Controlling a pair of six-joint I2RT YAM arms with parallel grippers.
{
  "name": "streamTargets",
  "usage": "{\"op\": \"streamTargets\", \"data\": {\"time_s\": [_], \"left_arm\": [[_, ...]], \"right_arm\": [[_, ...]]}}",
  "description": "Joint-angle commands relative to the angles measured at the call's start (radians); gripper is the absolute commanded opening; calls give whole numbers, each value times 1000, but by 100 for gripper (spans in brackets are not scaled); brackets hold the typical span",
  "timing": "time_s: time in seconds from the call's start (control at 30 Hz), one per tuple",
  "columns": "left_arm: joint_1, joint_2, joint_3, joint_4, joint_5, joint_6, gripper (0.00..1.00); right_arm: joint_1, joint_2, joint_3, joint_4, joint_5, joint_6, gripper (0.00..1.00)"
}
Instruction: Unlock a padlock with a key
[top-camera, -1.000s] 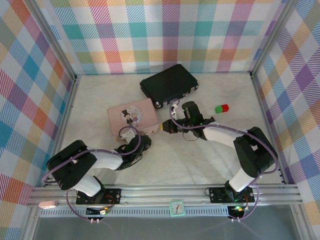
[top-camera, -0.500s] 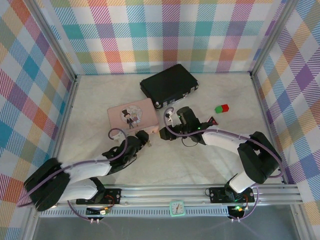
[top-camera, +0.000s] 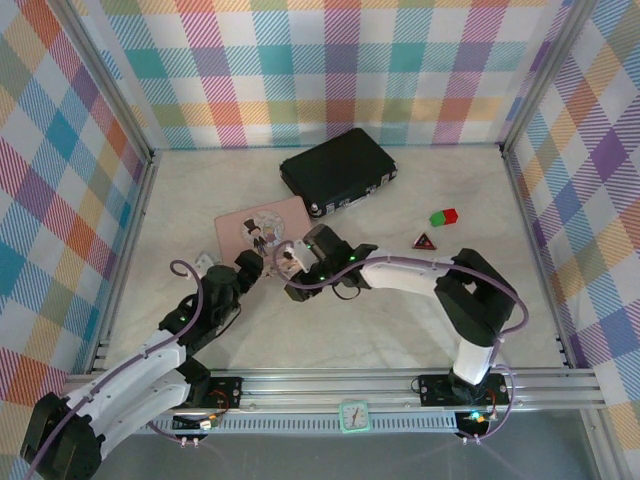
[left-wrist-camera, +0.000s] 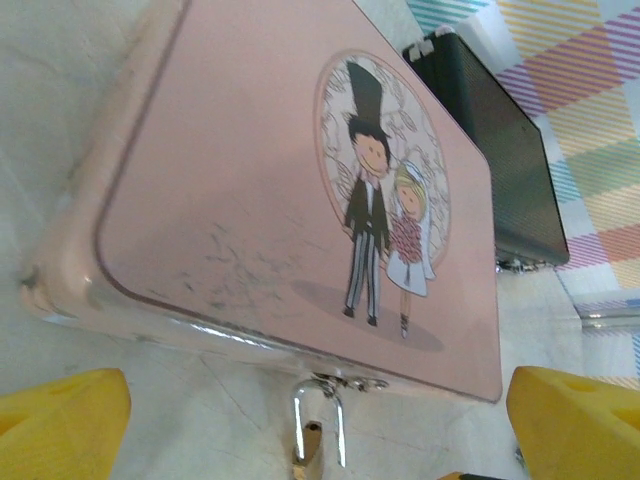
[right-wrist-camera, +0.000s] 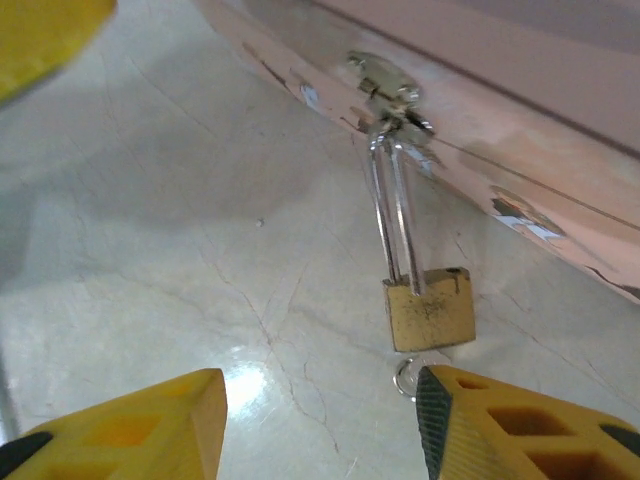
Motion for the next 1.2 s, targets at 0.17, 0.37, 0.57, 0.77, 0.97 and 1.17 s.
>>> {"op": "streamTargets", "data": {"time_s": [0.17, 0.37, 0.57, 0.77, 0.97, 1.17], "left_arm": [[164, -20, 3, -17, 164, 57, 96], [198, -25, 3, -1, 188, 64, 96], [223, -6, -9, 36, 210, 59, 96], [254, 2, -8, 55, 229, 66, 96], [327, -10, 20, 29, 239, 123, 96], [393, 29, 52, 40, 279, 187, 96]], "right_arm": [[68, 145, 109, -90, 193, -192, 56], [78, 198, 119, -64, 325, -210, 56], [78, 218, 101, -22, 366, -228, 47], [77, 209, 68, 46, 371, -270, 21], [54, 164, 37, 85, 261, -398, 0], [13, 147, 58, 60, 151, -499, 0]]}}
